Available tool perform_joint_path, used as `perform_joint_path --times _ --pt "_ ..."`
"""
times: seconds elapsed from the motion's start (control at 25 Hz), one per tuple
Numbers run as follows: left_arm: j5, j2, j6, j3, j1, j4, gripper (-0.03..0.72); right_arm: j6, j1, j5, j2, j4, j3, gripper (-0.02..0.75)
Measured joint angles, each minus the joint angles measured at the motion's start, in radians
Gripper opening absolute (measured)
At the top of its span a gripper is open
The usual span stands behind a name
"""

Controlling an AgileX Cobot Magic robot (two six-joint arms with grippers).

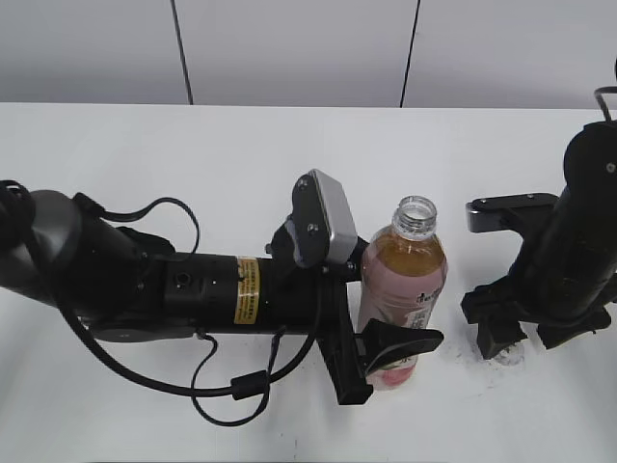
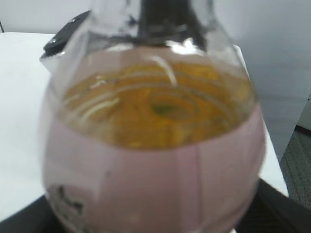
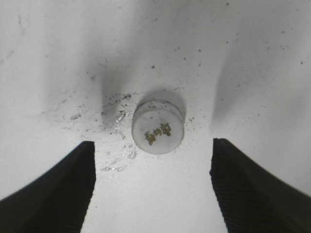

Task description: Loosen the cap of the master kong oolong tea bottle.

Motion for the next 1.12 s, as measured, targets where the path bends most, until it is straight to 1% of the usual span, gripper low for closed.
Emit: perform_joint_path --times 0.2,0.36,0.6,0.76,0.92,1.12 --pt "0.051 -0.036 -0.016 0.003 0.019 0.043 0.495 -0.006 0.000 0.008 -0.001 0.001 0.000 0.556" --pt "0.057 -0.038 -0.086 0.004 0.050 0.081 0.495 -0.008 0.000 0.012 -0.020 0.001 0.000 0.556" --pt "0.023 -0.039 -0.165 0.004 0.098 0.187 0.495 -0.010 0.000 0.014 -0.032 0.000 0.000 0.556" --pt "0.010 -0.039 -0.196 0.004 0.108 0.261 0.495 -0.012 0.000 0.016 -0.033 0.000 0.000 0.556" --pt "0.009 -0.041 -0.248 0.005 0.116 0.290 0.496 -0.017 0.000 0.020 -0.033 0.000 0.000 0.556" --pt "0.009 -0.055 -0.288 0.008 0.148 0.356 0.496 -0.018 0.000 0.024 -0.033 0.000 0.000 0.556"
